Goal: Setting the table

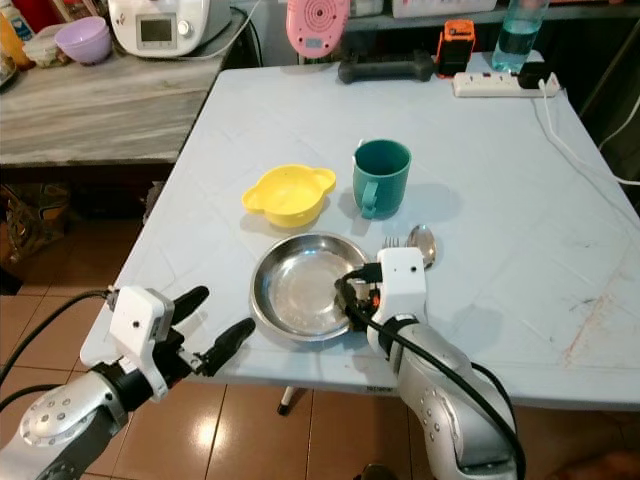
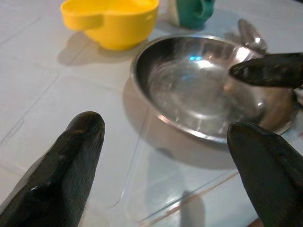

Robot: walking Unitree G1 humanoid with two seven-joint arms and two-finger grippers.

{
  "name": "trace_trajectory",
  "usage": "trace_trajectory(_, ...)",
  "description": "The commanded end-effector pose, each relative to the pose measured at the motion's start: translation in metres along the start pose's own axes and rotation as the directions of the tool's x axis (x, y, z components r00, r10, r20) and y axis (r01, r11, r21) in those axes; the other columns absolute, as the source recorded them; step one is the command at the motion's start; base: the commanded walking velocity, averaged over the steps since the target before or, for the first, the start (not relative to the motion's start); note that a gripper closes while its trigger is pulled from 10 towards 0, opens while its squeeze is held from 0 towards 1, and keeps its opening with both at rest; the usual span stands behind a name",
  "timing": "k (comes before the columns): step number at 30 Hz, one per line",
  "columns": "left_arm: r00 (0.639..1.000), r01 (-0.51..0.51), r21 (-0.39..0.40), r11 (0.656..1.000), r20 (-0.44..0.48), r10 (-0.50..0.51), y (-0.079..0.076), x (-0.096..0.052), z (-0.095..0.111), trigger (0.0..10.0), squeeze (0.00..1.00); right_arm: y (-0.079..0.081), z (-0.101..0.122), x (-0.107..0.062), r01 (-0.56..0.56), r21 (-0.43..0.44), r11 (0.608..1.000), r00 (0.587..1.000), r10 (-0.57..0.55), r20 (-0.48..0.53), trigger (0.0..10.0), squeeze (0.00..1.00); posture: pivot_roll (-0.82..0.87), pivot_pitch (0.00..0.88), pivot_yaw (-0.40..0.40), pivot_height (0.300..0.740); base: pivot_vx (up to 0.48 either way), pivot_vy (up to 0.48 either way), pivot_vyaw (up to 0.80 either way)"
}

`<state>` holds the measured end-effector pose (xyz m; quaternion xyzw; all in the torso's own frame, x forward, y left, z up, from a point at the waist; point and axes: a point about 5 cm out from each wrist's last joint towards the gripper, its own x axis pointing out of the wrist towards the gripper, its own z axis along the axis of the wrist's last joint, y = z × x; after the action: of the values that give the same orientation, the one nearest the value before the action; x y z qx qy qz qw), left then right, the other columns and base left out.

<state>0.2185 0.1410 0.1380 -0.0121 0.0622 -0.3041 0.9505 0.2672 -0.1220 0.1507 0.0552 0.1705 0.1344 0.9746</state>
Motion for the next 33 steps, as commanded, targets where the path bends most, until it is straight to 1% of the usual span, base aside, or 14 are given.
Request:
trace_trajectory(1,1.0,-0.003,0.011,1.0,-0.021,0.003,0.003,-0.003,-0.007,10.0,0.0,0.0,0.001,-0.001,0.005,0.004,1.0,1.0,-0.005,-0.004,0.0,0.0,-0.24,0.181,0.118,0.74,0.0,0.0,0.0)
trace_trajectory(12,0.998,0.026,-0.01,1.0,-0.049,-0.026,0.009,-0.005,-0.031,10.0,0.0,0.0,-0.003,-0.001,-0.004,0.004,1.0,1.0,0.004,-0.023,0.0,0.0,-0.24,0.181,0.12,0.74,0.0,0.0,0.0)
trace_trajectory(13,0.998,0.053,-0.028,0.998,-0.042,-0.055,0.008,-0.005,-0.032,10.0,0.0,0.0,-0.003,-0.001,-0.003,0.005,1.0,1.0,0.004,-0.026,0.0,0.0,-0.24,0.181,0.12,0.74,0.0,0.0,0.0)
trace_trajectory(14,0.998,0.053,-0.028,0.998,-0.042,-0.055,0.008,-0.005,-0.032,10.0,0.0,0.0,-0.003,-0.001,-0.003,0.005,1.0,1.0,0.004,-0.026,0.0,0.0,-0.24,0.181,0.12,0.74,0.0,0.0,0.0)
trace_trajectory(15,0.996,0.074,-0.037,0.997,-0.036,-0.075,0.008,-0.004,-0.033,10.0,0.0,0.001,-0.003,-0.001,-0.004,0.006,1.0,1.0,0.004,-0.027,0.0,0.0,-0.24,0.181,0.12,0.74,0.0,0.0,0.0)
trace_trajectory(18,0.997,0.075,-0.029,0.997,-0.03,-0.076,0.008,-0.004,-0.035,10.0,0.0,0.001,-0.004,-0.001,-0.006,0.005,1.0,1.0,0.006,-0.027,0.0,0.0,-0.24,0.181,0.119,0.74,0.0,0.0,0.0)
trace_trajectory(21,0.997,0.08,-0.027,0.996,-0.011,-0.08,0.003,-0.004,-0.034,10.0,0.0,0.0,-0.004,-0.001,-0.005,0.003,1.0,1.0,0.005,-0.029,0.0,0.0,-0.24,0.18,0.119,0.74,0.0,0.0,0.0)
trace_trajectory(22,0.996,0.083,-0.041,0.996,0.014,-0.083,-0.002,-0.004,-0.029,10.0,0.0,0.0,-0.005,-0.001,-0.003,0.003,1.0,1.0,0.003,-0.031,0.0,0.0,-0.24,0.18,0.119,0.74,0.0,0.0,0.0)
trace_trajectory(24,0.996,0.087,-0.054,0.995,0.03,-0.086,-0.005,-0.004,-0.025,10.0,0.0,0.0,-0.005,-0.001,-0.003,0.003,1.0,1.0,0.003,-0.031,0.0,0.0,-0.24,0.179,0.119,0.74,0.0,0.0,0.0)
trace_trajectory(26,0.995,0.089,-0.063,0.994,0.06,-0.085,-0.006,-0.003,-0.015,10.0,0.0,-0.001,-0.006,-0.001,-0.001,0.002,1.0,0.999,0.001,-0.033,0.0,0.0,-0.24,0.178,0.117,0.74,0.0,0.0,0.0)
trace_trajectory(27,0.992,0.091,-0.069,0.993,0.098,-0.084,-0.009,-0.002,-0.005,10.0,0.0,-0.001,-0.006,-0.001,0.001,0.001,1.0,0.999,-0.001,-0.034,0.0,0.0,-0.24,0.177,0.117,0.74,0.0,0.0,0.0)
trace_trajectory(29,0.99,0.092,-0.068,0.993,0.111,-0.084,-0.011,-0.002,-0.001,10.0,0.0,-0.002,-0.006,-0.001,0.001,0.001,1.0,0.999,-0.001,-0.035,0.0,0.0,-0.24,0.177,0.117,0.74,0.0,0.0,0.0)
trace_trajectory(30,0.987,0.095,-0.061,0.994,0.138,-0.086,-0.015,-0.001,0.012,10.0,0.0,-0.002,-0.006,-0.001,0.002,0.001,1.0,0.999,-0.002,-0.035,0.0,0.0,-0.24,0.177,0.116,0.74,0.0,0.0,0.0)
trace_trajectory(33,0.982,0.105,-0.047,0.993,0.161,-0.096,-0.019,0.001,0.024,10.0,0.0,-0.002,-0.006,0.0,0.003,0.003,1.0,0.999,-0.003,-0.036,0.0,0.0,-0.24,0.177,0.116,0.74,0.0,0.0,0.0)
